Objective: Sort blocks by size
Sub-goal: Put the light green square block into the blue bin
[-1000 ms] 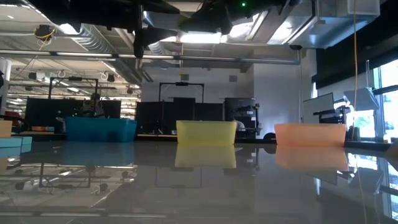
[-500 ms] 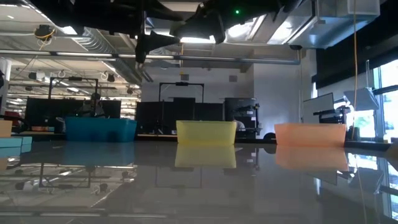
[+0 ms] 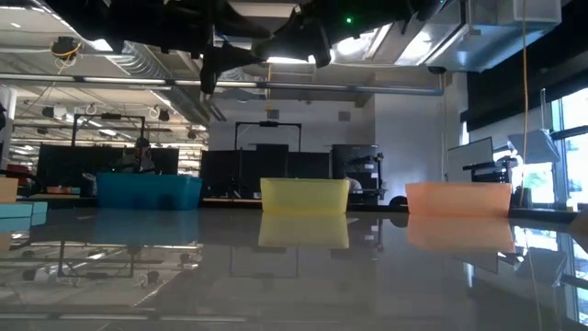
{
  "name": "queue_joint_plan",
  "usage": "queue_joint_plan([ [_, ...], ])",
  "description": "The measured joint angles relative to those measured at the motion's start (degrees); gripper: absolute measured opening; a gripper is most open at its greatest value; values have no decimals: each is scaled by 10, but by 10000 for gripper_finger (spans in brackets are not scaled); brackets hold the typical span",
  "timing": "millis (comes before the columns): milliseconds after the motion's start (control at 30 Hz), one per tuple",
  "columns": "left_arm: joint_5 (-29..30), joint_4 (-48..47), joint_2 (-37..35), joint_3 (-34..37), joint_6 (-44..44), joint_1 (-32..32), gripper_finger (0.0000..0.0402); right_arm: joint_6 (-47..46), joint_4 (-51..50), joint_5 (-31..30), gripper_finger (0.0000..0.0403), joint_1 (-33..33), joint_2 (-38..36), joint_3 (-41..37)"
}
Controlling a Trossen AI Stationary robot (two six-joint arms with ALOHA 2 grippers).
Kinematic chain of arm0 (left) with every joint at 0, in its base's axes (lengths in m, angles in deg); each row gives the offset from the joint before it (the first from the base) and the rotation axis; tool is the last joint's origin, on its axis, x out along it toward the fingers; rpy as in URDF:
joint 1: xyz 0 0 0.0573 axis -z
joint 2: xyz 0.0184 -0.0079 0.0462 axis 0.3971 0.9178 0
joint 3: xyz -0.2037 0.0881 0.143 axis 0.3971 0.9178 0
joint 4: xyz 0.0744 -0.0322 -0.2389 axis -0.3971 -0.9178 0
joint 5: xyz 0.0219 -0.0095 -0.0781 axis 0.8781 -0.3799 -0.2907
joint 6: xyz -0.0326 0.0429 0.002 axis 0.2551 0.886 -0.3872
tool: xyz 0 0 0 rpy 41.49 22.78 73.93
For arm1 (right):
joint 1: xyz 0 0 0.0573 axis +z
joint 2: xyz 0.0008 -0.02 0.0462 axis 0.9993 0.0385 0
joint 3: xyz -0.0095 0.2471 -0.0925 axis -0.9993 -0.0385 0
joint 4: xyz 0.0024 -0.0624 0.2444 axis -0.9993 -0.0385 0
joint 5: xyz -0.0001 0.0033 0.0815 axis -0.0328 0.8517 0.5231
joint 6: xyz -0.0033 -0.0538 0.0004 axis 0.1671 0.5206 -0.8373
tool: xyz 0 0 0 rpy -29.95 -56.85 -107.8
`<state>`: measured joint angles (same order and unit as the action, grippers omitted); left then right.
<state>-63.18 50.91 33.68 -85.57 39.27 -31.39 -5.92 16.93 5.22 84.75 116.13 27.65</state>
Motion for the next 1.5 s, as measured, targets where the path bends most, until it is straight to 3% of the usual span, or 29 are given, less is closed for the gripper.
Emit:
queue_joint_plan([
  [200,1,2,0,0,17,-1,122,-79,-2,-12,205,4,-4,0],
  [400,5,-11,-22,0,21,-19,145,-67,-64,-152,253,41,-46,0],
  [600,5,-58,-56,0,50,-65,130,-69,-186,-261,268,86,-104,0],
  [733,63,-135,-71,0,81,-105,128,-146,-314,-247,267,100,-140,0],
  [833,138,-203,-70,0,103,-135,129,-231,-422,-187,266,99,-159,0],
  [967,159,-298,-67,-14,116,-191,130,-322,-511,-112,266,98,-168,-27],
  [1100,167,-396,-66,-38,115,-251,130,-363,-486,-103,266,98,-168,-99],
  [1267,172,-488,-32,-73,107,-314,131,-363,-340,-103,266,98,-167,-212],
  [1500,169,-627,51,-113,98,-369,131,-373,-237,-104,266,98,-167,-271],
])
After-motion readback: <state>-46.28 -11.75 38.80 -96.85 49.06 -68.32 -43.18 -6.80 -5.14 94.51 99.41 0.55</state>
